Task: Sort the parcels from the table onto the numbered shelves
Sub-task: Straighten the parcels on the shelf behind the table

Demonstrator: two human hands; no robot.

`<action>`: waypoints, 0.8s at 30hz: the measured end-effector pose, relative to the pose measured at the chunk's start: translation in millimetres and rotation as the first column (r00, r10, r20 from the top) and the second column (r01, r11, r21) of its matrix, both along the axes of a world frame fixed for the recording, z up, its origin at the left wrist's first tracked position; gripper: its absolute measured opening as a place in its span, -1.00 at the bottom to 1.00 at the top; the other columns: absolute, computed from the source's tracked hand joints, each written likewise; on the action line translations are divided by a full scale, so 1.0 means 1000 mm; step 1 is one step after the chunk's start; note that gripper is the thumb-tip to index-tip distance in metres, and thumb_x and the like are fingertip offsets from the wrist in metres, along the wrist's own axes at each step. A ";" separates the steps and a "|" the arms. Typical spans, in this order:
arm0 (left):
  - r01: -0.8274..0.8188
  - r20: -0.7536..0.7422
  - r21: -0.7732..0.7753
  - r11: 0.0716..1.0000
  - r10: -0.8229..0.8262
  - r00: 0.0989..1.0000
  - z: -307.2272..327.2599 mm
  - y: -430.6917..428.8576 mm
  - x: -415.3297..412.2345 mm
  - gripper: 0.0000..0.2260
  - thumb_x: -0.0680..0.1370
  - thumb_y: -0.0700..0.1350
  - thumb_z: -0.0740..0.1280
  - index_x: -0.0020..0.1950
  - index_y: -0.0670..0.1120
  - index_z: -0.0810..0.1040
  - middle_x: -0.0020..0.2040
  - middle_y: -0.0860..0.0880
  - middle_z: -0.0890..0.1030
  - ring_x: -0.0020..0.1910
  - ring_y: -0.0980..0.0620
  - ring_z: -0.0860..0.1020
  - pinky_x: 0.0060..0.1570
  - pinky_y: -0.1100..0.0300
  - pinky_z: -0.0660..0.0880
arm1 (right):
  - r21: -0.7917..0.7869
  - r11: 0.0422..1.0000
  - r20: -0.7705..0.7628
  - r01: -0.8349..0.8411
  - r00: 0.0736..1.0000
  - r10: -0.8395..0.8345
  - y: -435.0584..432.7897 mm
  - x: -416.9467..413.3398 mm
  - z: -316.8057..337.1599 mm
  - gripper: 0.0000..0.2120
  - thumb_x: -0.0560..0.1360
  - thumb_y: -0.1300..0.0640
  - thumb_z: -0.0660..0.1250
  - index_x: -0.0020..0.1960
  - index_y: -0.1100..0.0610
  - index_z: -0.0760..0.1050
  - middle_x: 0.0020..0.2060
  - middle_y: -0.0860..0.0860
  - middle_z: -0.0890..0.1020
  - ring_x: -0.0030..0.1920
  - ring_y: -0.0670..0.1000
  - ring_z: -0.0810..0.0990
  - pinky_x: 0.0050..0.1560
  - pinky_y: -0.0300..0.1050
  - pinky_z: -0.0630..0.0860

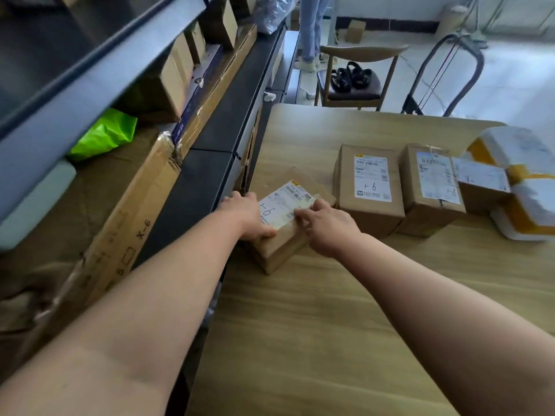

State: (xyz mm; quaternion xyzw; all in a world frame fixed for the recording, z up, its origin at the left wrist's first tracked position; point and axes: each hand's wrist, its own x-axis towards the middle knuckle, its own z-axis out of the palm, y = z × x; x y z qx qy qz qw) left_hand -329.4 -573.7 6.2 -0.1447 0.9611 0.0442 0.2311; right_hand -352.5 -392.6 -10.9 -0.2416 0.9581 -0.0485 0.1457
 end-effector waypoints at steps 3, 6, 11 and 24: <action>-0.041 -0.016 0.006 0.999 0.041 0.999 -0.002 0.015 0.034 -0.11 0.39 0.36 0.38 0.49 -0.13 0.14 0.40 -0.25 0.28 0.34 -0.23 0.33 0.24 -0.08 0.38 | -0.008 0.999 0.020 -0.037 0.999 0.037 0.011 0.014 -0.002 -0.51 0.55 0.06 0.20 0.46 -0.16 0.25 0.33 0.00 0.32 0.34 0.07 0.35 0.16 0.02 0.47; -0.100 -0.028 0.006 0.995 0.100 0.995 -0.002 0.034 0.069 -0.09 0.39 0.36 0.37 0.50 -0.16 0.13 0.40 -0.25 0.26 0.35 -0.24 0.32 0.24 -0.09 0.38 | -0.026 0.996 0.028 -0.088 0.996 0.089 0.025 0.036 -0.004 -0.57 0.57 0.04 0.15 0.44 -0.14 0.29 0.32 -0.03 0.35 0.34 0.05 0.33 0.14 0.03 0.48; -0.165 -0.036 -0.048 0.985 0.164 0.986 -0.001 0.078 0.129 -0.06 0.36 0.41 0.35 0.48 -0.20 0.18 0.35 -0.24 0.33 0.26 -0.20 0.40 0.14 0.00 0.42 | -0.108 0.991 0.051 -0.080 0.995 0.086 0.056 0.083 -0.002 -0.66 0.59 0.02 0.13 0.35 -0.14 0.39 0.25 0.00 0.37 0.26 0.07 0.41 0.08 -0.04 0.43; -0.348 -0.035 -0.043 0.937 0.346 0.937 0.004 0.229 0.262 -0.18 0.35 0.39 0.38 0.37 -0.15 0.32 0.27 -0.17 0.44 0.23 -0.11 0.47 0.09 0.10 0.43 | -0.165 0.959 0.068 -0.231 0.967 0.245 0.189 0.191 -0.002 -0.68 0.59 -0.03 0.15 0.33 -0.07 0.40 0.26 0.02 0.35 0.30 0.08 0.38 0.13 0.00 0.48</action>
